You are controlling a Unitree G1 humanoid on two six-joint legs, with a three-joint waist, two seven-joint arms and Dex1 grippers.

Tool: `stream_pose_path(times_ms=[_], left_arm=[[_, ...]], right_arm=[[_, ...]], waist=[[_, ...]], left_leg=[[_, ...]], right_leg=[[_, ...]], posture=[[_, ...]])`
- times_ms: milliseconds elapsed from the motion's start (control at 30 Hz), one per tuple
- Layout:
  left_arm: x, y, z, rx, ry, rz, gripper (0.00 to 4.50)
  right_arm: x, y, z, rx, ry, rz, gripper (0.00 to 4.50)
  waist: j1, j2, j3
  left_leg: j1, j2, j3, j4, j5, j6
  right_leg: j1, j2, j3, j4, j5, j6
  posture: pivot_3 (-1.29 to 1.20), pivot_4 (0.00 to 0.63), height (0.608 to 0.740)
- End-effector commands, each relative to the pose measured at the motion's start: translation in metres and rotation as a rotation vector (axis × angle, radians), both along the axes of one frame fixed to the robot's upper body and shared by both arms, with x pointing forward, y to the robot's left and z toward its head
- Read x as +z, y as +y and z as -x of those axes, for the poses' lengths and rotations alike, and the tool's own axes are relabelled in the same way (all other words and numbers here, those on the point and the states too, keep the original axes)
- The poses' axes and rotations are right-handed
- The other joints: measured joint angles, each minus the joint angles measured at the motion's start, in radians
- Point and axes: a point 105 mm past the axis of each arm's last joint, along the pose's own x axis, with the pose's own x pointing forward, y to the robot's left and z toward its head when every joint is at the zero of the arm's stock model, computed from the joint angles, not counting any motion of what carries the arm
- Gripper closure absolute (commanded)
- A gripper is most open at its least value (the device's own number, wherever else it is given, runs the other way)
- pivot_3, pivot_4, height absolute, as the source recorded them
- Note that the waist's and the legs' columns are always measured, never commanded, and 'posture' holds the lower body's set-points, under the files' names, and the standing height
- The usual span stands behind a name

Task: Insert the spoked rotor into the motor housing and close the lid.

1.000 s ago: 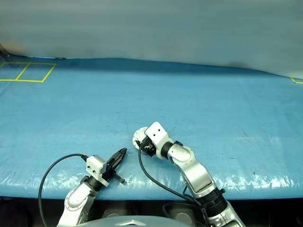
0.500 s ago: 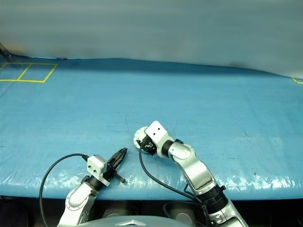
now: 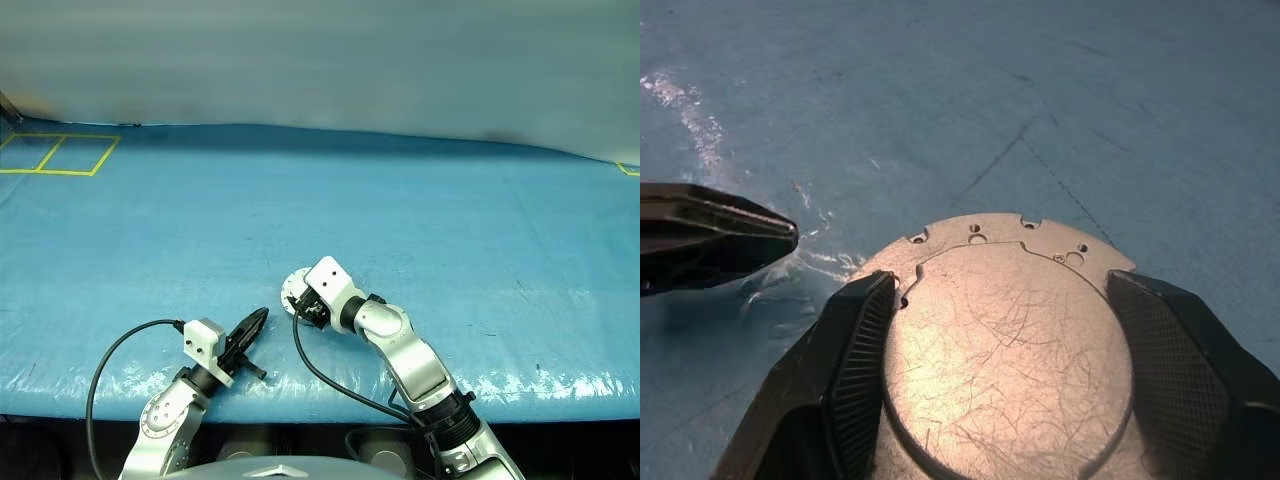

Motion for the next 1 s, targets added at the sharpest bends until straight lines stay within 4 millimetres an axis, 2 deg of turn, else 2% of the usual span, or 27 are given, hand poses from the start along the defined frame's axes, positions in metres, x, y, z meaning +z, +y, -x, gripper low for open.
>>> stream_pose_path(times_ms=[33,133,300,633,833,1000], left_arm=[[0.036,0.003,-0.021,0.048,0.013,0.154,4.5],[0.046,0.003,-0.03,0.041,0.13,0.244,4.5],[0.054,-0.007,-0.033,-0.084,0.267,0.314,4.5],[0.038,-0.024,-0.038,-0.189,0.389,0.17,4.5],[0.023,-0.025,-0.039,-0.173,0.439,0.092,4.5],[0.021,-0.026,-0.038,-0.175,0.456,0.092,4.5]], right_arm=[[-0.033,-0.017,0.002,-0.072,0.11,0.095,1.45],[-0.034,-0.016,0.002,-0.073,0.112,0.093,1.45],[-0.033,-0.015,0.002,-0.077,0.113,0.087,1.45],[-0.033,-0.015,0.003,-0.083,0.111,0.082,1.45],[-0.03,-0.013,0.004,-0.081,0.106,0.074,1.45],[-0.027,-0.011,0.008,-0.074,0.099,0.069,1.45]], waist=[[0.0,0.0,0.0],[0.0,0.0,0.0],[-0.001,0.0,0.0],[0.0,0.0,0.001],[0.001,0.0,0.001],[0.002,0.0,0.001]], left_leg=[[0.0,0.0,-0.001,0.0,0.0,0.0],[0.0,0.0,-0.002,0.0,0.0,0.0],[0.0,0.0,-0.002,0.0,0.0,0.0],[0.001,-0.001,-0.002,0.0,0.0,-0.001],[0.001,0.0,-0.002,0.0,0.0,-0.002],[0.001,-0.001,-0.003,-0.002,0.0,-0.002]], right_leg=[[0.0,0.0,-0.001,0.0,0.0,0.0],[0.001,0.001,-0.003,0.0,0.0,0.0],[0.002,0.004,-0.005,-0.001,0.0,0.001],[0.002,0.004,-0.004,-0.001,0.001,0.0],[0.002,0.002,-0.004,-0.002,0.001,-0.001],[0.002,0.001,-0.002,-0.003,0.003,-0.004]], posture=[[0.0,0.15,0.74],[0.0,0.15,0.74],[0.0,0.15,0.74],[0.0,0.15,0.74],[0.0,0.15,0.74],[0.0,0.15,0.74]])
